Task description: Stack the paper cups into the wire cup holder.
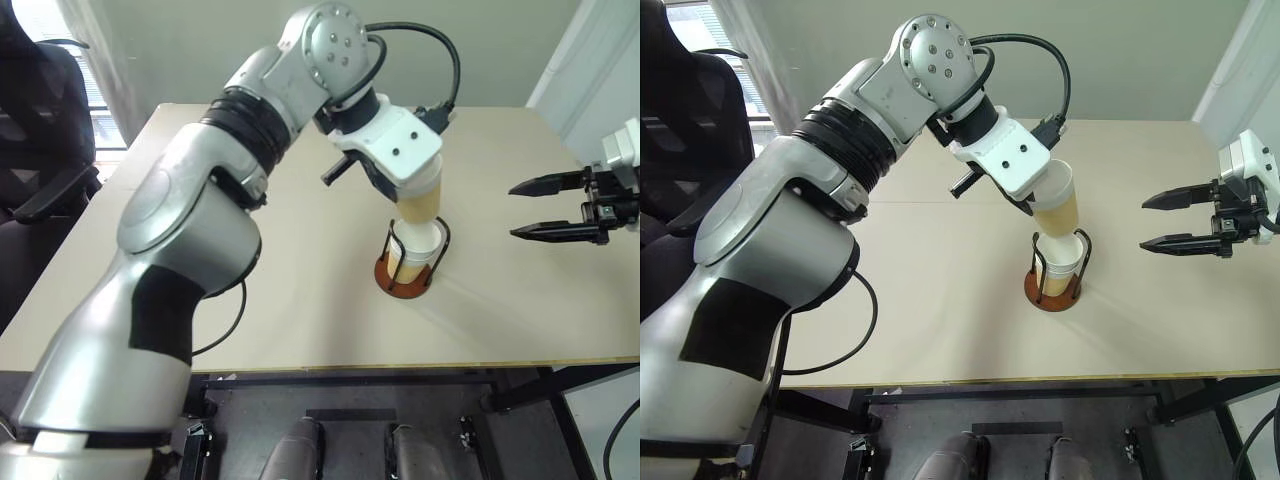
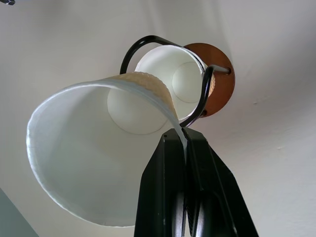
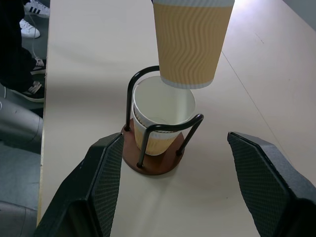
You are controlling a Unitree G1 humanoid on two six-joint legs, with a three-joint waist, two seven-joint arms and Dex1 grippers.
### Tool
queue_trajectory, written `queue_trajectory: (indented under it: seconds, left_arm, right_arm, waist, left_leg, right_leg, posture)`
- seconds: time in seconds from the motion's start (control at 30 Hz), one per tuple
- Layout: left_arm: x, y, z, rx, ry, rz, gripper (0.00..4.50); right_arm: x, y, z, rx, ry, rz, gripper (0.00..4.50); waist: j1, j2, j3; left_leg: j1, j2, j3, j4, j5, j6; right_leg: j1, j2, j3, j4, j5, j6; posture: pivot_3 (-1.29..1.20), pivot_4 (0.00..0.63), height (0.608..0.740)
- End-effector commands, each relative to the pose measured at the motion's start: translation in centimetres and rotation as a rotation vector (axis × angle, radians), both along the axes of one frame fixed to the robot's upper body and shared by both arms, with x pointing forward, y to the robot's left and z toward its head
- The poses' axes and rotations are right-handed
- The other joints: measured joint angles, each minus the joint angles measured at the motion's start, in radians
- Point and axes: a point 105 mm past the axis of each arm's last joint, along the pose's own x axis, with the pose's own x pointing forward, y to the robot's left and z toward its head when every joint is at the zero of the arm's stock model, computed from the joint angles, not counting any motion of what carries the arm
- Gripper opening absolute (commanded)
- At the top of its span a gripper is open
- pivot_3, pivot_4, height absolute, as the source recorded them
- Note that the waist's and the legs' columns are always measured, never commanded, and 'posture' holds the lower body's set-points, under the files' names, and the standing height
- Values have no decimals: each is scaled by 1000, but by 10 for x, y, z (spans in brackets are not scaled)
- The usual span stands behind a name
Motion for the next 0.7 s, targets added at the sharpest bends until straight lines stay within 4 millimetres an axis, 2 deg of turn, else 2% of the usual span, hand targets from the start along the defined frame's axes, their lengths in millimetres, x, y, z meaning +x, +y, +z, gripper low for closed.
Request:
queue_trajectory:
  seconds: [0.03,0.7]
  left_arm:
    - [-5,-3,0,25,4,-30,36]
    - [-7,-11,-15,50,32,-53,36]
  right_arm:
    - [-6,-3,15,6,-58,-1,3382]
    - [-9,-4,14,0,-60,-13,3382]
  waist:
    - [0,0,0]
    - [0,0,0]
  left_leg:
    - [0,0,0,0,0,0]
    - [0,0,0,6,-1,2]
  right_leg:
    - [0,0,0,0,0,0]
    - [2,0,0,2,1,2]
  posture:
    - [0,150,740]
    - [0,150,740]
